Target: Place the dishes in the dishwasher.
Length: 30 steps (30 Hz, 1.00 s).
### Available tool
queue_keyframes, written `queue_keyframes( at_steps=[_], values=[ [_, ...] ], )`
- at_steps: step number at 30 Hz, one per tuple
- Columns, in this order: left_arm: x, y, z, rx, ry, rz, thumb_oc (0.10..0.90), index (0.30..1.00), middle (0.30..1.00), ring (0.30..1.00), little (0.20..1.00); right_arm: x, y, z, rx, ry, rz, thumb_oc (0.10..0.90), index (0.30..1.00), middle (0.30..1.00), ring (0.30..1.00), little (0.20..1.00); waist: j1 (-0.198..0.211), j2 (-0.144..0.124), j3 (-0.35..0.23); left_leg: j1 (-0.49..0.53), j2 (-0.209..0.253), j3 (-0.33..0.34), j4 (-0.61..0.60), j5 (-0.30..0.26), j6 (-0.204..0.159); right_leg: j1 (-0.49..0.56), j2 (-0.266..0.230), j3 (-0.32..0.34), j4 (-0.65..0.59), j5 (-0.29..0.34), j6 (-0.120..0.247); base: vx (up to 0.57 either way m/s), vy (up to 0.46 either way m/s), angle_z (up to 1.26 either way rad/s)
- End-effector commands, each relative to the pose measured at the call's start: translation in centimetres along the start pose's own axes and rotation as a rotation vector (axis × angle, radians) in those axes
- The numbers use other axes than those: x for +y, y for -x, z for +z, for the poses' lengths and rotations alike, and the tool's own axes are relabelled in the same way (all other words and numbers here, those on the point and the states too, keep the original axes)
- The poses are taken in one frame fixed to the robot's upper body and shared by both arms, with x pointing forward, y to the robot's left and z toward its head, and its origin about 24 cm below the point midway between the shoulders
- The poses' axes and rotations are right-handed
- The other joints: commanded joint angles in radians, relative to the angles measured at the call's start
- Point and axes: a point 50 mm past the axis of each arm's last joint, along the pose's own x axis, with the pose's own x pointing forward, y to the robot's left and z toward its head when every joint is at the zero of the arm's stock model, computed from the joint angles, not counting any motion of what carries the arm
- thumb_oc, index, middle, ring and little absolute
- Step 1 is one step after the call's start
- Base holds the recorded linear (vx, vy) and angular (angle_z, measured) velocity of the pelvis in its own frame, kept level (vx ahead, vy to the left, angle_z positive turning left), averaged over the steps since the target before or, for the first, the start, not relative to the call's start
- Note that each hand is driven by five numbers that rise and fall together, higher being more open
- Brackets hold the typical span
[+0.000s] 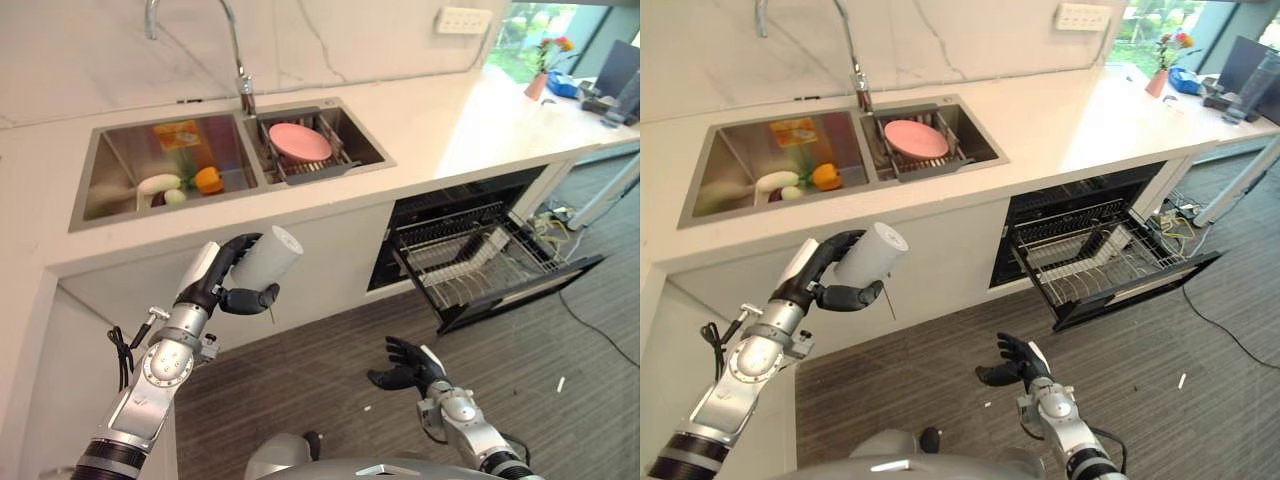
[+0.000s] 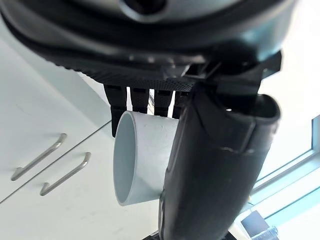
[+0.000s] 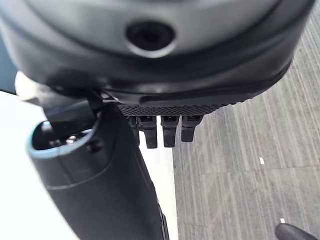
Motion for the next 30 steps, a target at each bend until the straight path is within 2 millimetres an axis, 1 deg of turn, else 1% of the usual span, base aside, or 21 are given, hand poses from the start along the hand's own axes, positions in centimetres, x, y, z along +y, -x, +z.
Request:
queue_keyframes(
  at_steps=[1, 5, 6, 7, 8, 9, 10, 11, 12, 13, 14, 17, 18, 19, 21, 23, 24, 25, 27, 28, 30],
  values=[
    [2.1, -0.4, 4.7, -0.262, -0.027, 0.107, 0.4, 0.3, 0.3, 0.3, 0.3, -2.3, -0.6, 4.4, -0.175, 0.059, -0.061, 0.8, 0.9, 0.9, 0.9, 0.9, 0.033, -0.013, -0.059, 0.034, 0.051, 0.088, -0.013, -0.106, -0.047, 0.012, -0.022, -0.053, -0.081, 0.09, 0.019, 0.05, -0.181, -0.53],
    [2.7, -0.5, 4.3, -0.247, -0.018, 0.135, 0.4, 0.3, 0.3, 0.3, 0.3, -2.7, -0.8, 5.5, -0.208, 0.067, -0.077, 0.8, 0.9, 0.9, 0.9, 0.9, 0.043, -0.013, -0.053, 0.038, 0.108, 0.102, -0.003, -0.128, -0.076, -0.025, -0.109, -0.091, -0.163, 0.178, 0.033, 0.06, -0.194, -0.57],
    [2.7, -0.5, 4.3, -0.247, -0.019, 0.135, 0.4, 0.3, 0.3, 0.3, 0.3, -2.7, -0.8, 5.5, -0.208, 0.067, -0.077, 0.8, 0.9, 0.9, 0.9, 0.9, 0.043, -0.012, -0.053, 0.038, 0.109, 0.103, -0.002, -0.129, -0.076, -0.023, -0.107, -0.091, -0.166, 0.18, 0.033, 0.14, -0.276, -0.29],
    [2.8, -0.7, 4.4, -0.249, -0.018, 0.142, 0.4, 0.3, 0.3, 0.3, 0.3, -2.8, -0.8, 5.5, -0.205, 0.064, -0.083, 0.8, 0.9, 0.9, 0.9, 0.9, 0.039, -0.018, -0.046, 0.05, 0.13, 0.094, 0.006, -0.143, -0.097, -0.034, -0.14, -0.081, -0.206, 0.215, 0.048, 0.1, -0.191, -0.08],
    [2.8, -0.7, 4.4, -0.25, -0.018, 0.142, 0.4, 0.3, 0.3, 0.3, 0.3, -2.8, -0.8, 5.5, -0.205, 0.064, -0.083, 0.8, 0.9, 0.9, 0.9, 0.9, 0.04, -0.018, -0.046, 0.05, 0.13, 0.094, 0.007, -0.144, -0.097, -0.032, -0.139, -0.081, -0.209, 0.217, 0.049, 0.19, -0.421, -0.04],
    [3.1, -1.0, 4.4, -0.25, -0.023, 0.156, 0.4, 0.3, 0.3, 0.3, 0.3, -2.9, -0.8, 5.2, -0.191, 0.056, -0.086, 0.8, 0.9, 0.9, 0.9, 0.9, 0.032, -0.028, -0.04, 0.059, 0.153, 0.081, 0.011, -0.151, -0.122, -0.042, -0.167, -0.049, -0.244, 0.27, 0.074, 0.09, -0.227, 0.06],
    [3.1, -1.0, 4.4, -0.25, -0.024, 0.157, 0.4, 0.3, 0.3, 0.3, 0.3, -2.9, -0.9, 5.2, -0.191, 0.055, -0.086, 0.8, 0.9, 0.9, 0.9, 0.9, 0.033, -0.028, -0.04, 0.059, 0.154, 0.081, 0.011, -0.152, -0.122, -0.041, -0.166, -0.049, -0.246, 0.272, 0.075, 0.21, -0.503, 0.1],
    [3.3, -1.2, 4.4, -0.25, -0.029, 0.169, 0.4, 0.3, 0.3, 0.3, 0.3, -2.8, -0.8, 4.9, -0.18, 0.046, -0.086, 0.8, 0.9, 0.9, 0.9, 0.9, 0.025, -0.036, -0.038, 0.071, 0.188, 0.07, 0.007, -0.153, -0.151, -0.052, -0.188, -0.016, -0.26, 0.323, 0.097, 0.12, -0.275, 0.1],
    [3.3, -1.2, 4.4, -0.25, -0.029, 0.169, 0.4, 0.3, 0.3, 0.3, 0.3, -2.8, -0.8, 4.9, -0.18, 0.046, -0.085, 0.8, 0.9, 0.9, 0.9, 0.9, 0.026, -0.035, -0.039, 0.071, 0.189, 0.071, 0.006, -0.152, -0.152, -0.052, -0.186, -0.015, -0.261, 0.324, 0.096, 0.25, -0.564, 0.19],
    [3.6, -1.2, 4.3, -0.246, -0.033, 0.182, 0.4, 0.3, 0.3, 0.3, 0.3, -2.7, -0.8, 5.0, -0.183, 0.046, -0.077, 0.8, 0.9, 0.9, 0.9, 0.9, 0.036, -0.045, -0.046, 0.081, 0.226, 0.072, -0.008, -0.147, -0.183, -0.046, -0.187, -0.035, -0.284, 0.319, 0.107, 0.13, -0.293, 0.2],
    [3.6, -1.2, 4.3, -0.246, -0.033, 0.182, 0.4, 0.3, 0.3, 0.3, 0.3, -2.7, -0.8, 5.0, -0.183, 0.045, -0.077, 0.8, 0.9, 0.9, 0.9, 0.9, 0.035, -0.044, -0.047, 0.082, 0.228, 0.071, -0.01, -0.146, -0.185, -0.042, -0.185, -0.039, -0.287, 0.319, 0.107, 0.17, -0.395, 0.2],
    [3.7, -0.8, 3.6, -0.216, -0.024, 0.202, 0.4, 0.3, 0.3, 0.3, 0.3, -1.7, -1.0, 5.1, -0.184, 0.058, -0.029, 0.8, 0.9, 0.9, 0.9, 0.9, 0.035, -0.051, -0.071, 0.106, 0.313, 0.088, -0.031, -0.125, -0.229, -0.032, -0.148, -0.083, -0.287, 0.244, 0.107, 0.2, -0.345, -0.1],
    [3.6, -0.9, 3.2, -0.194, 0.001, 0.212, 0.4, 0.3, 0.3, 0.3, 0.3, -1.4, -1.0, 5.0, -0.182, 0.065, -0.013, 0.8, 0.9, 0.9, 0.9, 0.9, 0.029, -0.041, -0.068, 0.093, 0.348, 0.078, -0.009, -0.089, -0.242, -0.036, -0.12, -0.077, -0.269, 0.191, 0.089, 0.19, -0.467, 0.04],
    [3.4, -1.1, 3.0, -0.181, 0.052, 0.233, 0.4, 0.3, 0.3, 0.3, 0.3, -1.0, -0.9, 4.8, -0.183, 0.068, 0.006, 0.8, 0.9, 0.9, 0.9, 0.9, 0.029, -0.022, -0.044, 0.029, 0.379, 0.044, 0.113, 0.004, -0.239, -0.032, -0.077, -0.086, -0.239, 0.15, 0.045, 0.08, -0.334, 0.11],
    [3.2, -1.2, 2.9, -0.181, 0.078, 0.246, 0.4, 0.3, 0.3, 0.3, 0.3, -1.0, -0.8, 4.6, -0.181, 0.074, 0.011, 0.8, 0.9, 0.9, 0.9, 0.9, 0.021, -0.019, -0.036, -0.021, 0.364, 0.01, 0.178, 0.033, -0.226, -0.016, -0.062, -0.106, -0.252, 0.142, 0.025, 0.02, -0.245, 0.11],
    [3.2, -1.4, 2.9, -0.176, 0.091, 0.269, 0.4, 0.3, 0.3, 0.3, 0.3, -1.3, -0.7, 4.6, -0.184, 0.063, 0.003, 0.8, 0.9, 0.9, 0.9, 0.9, 0.02, -0.024, -0.024, -0.082, 0.298, -0.034, 0.2, 0.034, -0.219, 0.006, -0.048, -0.115, -0.275, 0.129, 0.013, 0.11, -0.186, 0.09],
    [3.2, -1.3, 2.7, -0.167, 0.09, 0.276, 0.4, 0.3, 0.3, 0.3, 0.3, -1.3, -0.7, 4.4, -0.178, 0.052, 0.001, 0.8, 0.9, 0.9, 0.9, 0.9, 0.024, -0.021, -0.026, -0.093, 0.272, -0.039, 0.161, -0.007, -0.217, 0.02, -0.038, -0.117, -0.286, 0.116, 0.014, 0.18, -0.069, 0.08],
    [3.3, -1.2, 2.8, -0.171, 0.086, 0.279, 0.4, 0.3, 0.3, 0.3, 0.3, -1.4, -0.7, 4.1, -0.167, 0.035, -0.006, 0.8, 0.9, 0.9, 0.9, 0.9, 0.022, -0.025, -0.029, -0.116, 0.264, -0.026, 0.106, 0.002, -0.22, 0.035, -0.04, -0.132, -0.302, 0.114, 0.016, 0.19, -0.004, 0.04],
    [3.2, -1.2, 2.8, -0.175, 0.089, 0.275, 0.4, 0.3, 0.3, 0.3, 0.3, -1.3, -0.8, 3.9, -0.156, 0.03, -0.01, 0.8, 0.9, 0.9, 0.9, 0.9, 0.034, -0.015, -0.027, -0.159, 0.273, 0.003, 0.026, 0.055, -0.231, 0.06, -0.026, -0.136, -0.315, 0.104, 0.018, 0.18, 0.11, 0.11],
    [3.2, -1.4, 2.6, -0.166, 0.085, 0.275, 0.4, 0.3, 0.3, 0.3, 0.3, -1.4, -1.0, 3.7, -0.137, 0.03, -0.025, 0.8, 0.9, 0.9, 0.9, 0.9, 0.063, 0.0, -0.022, -0.192, 0.27, -0.045, -0.064, 0.112, -0.242, 0.08, -0.004, -0.117, -0.324, 0.088, 0.02, 0.22, 0.182, -0.04],
    [3.1, -1.5, 2.8, -0.172, 0.081, 0.27, 0.4, 0.3, 0.3, 0.3, 0.3, -1.3, -1.1, 3.5, -0.129, 0.026, -0.026, 0.8, 0.9, 0.9, 0.9, 0.9, 0.07, 0.007, -0.02, -0.189, 0.277, -0.063, -0.11, 0.129, -0.247, 0.09, 0.003, -0.111, -0.323, 0.079, 0.023, 0.15, 0.137, -0.46]
  ],
)
